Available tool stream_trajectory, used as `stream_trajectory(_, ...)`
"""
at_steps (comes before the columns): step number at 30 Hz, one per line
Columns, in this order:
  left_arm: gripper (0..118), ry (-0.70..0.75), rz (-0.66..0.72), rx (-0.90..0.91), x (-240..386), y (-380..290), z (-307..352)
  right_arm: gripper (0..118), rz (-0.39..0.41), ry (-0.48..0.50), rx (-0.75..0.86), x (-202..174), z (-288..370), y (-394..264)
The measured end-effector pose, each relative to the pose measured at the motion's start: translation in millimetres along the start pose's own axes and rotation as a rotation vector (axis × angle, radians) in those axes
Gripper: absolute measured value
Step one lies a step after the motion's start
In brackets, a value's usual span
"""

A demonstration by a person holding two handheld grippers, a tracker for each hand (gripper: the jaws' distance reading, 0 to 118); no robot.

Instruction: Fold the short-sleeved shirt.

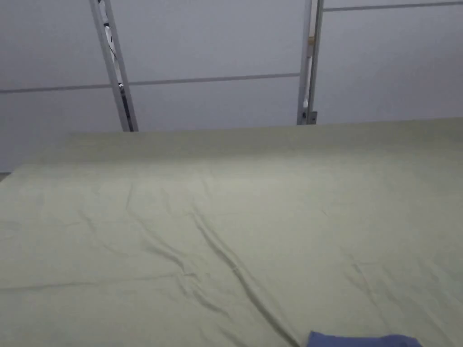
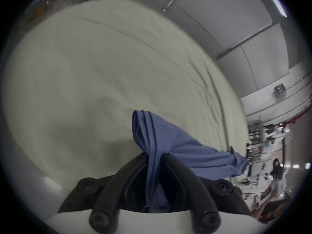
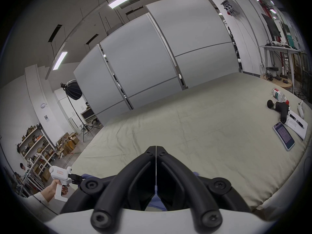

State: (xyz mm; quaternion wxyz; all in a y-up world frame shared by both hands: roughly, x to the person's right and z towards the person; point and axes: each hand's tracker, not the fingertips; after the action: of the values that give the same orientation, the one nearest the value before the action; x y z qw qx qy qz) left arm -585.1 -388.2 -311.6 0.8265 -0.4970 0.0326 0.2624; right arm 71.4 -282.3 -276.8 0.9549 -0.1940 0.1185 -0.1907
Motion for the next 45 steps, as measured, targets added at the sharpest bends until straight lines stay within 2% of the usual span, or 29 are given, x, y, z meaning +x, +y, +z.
stream_trajectory(4,6,-0.035,-0.071,0.012,47.1,-8.8,24.5,3,-0.002,0.016,0.006,0.0,0.7,-2.2)
stream_trajectory(8,6,-0.119,-0.252,-0.006,120.7,-18.4,18.5,3,-0.025,0.043,0.009,0.5,5.4,-3.9)
stream_trajectory(11,6,-0.111,-0.383,-0.094,177.2,-35.1,-15.8,3,-0.017,0.042,0.024,1.7,15.1,-5.3)
stream_trajectory(14,6,-0.027,-0.561,-0.141,222.0,-64.0,-64.4,3,0.004,0.026,0.035,6.5,27.6,-6.8)
stream_trajectory(16,8,-0.061,-0.570,-0.161,240.3,-77.4,-87.2,3,0.014,0.010,0.034,11.5,35.8,-7.0)
stream_trajectory(17,19,-0.051,-0.547,-0.156,248.8,-81.1,-93.9,3,0.022,0.001,0.032,14.2,39.7,-7.5)
stream_trajectory(19,92,-0.111,-0.486,-0.173,249.9,-82.4,-99.1,3,0.033,-0.016,0.027,19.7,46.0,-8.2)
stream_trajectory(20,106,-0.172,-0.446,-0.195,248.4,-81.6,-97.2,3,0.037,-0.020,0.026,22.5,48.9,-8.8)
stream_trajectory(22,101,-0.237,-0.380,-0.157,241.5,-76.7,-78.6,3,0.042,-0.030,0.027,26.5,52.4,-11.0)
stream_trajectory(23,94,-0.210,-0.373,-0.103,236.9,-74.0,-68.2,3,0.040,-0.035,0.028,29.3,53.1,-12.1)
stream_trajectory(25,33,-0.116,-0.413,0.058,228.0,-73.3,-45.9,3,0.018,-0.031,0.031,34.0,51.8,-15.1)
stream_trajectory(26,6,-0.037,-0.446,0.129,227.9,-76.2,-38.0,3,0.003,-0.025,0.031,35.6,50.3,-16.9)
stream_trajectory(28,3,0.178,-0.503,0.217,227.7,-82.3,-38.7,3,-0.012,-0.016,0.026,37.7,45.7,-20.6)
stream_trajectory(29,3,0.248,-0.531,0.192,226.8,-84.5,-44.6,3,-0.018,-0.013,0.021,37.5,43.1,-22.8)
stream_trajectory(34,3,0.073,-0.548,-0.044,247.3,-117.7,-85.6,3,-0.045,0.014,0.001,35.0,36.5,-29.8)
stream_trajectory(38,3,0.061,-0.684,-0.046,290.4,-144.7,-111.8,3,-0.055,0.011,0.012,33.9,42.0,-26.9)
stream_trajectory(40,3,0.014,-0.687,-0.027,297.7,-140.8,-110.1,3,-0.057,0.005,0.022,35.1,46.5,-23.4)
stream_trajectory(42,3,-0.121,-0.607,-0.068,297.0,-129.9,-103.6,3,-0.055,-0.009,0.032,36.0,49.7,-20.5)
stream_trajectory(45,3,-0.178,-0.568,-0.036,284.9,-114.6,-86.3,3,-0.068,-0.020,0.040,38.2,51.3,-18.8)
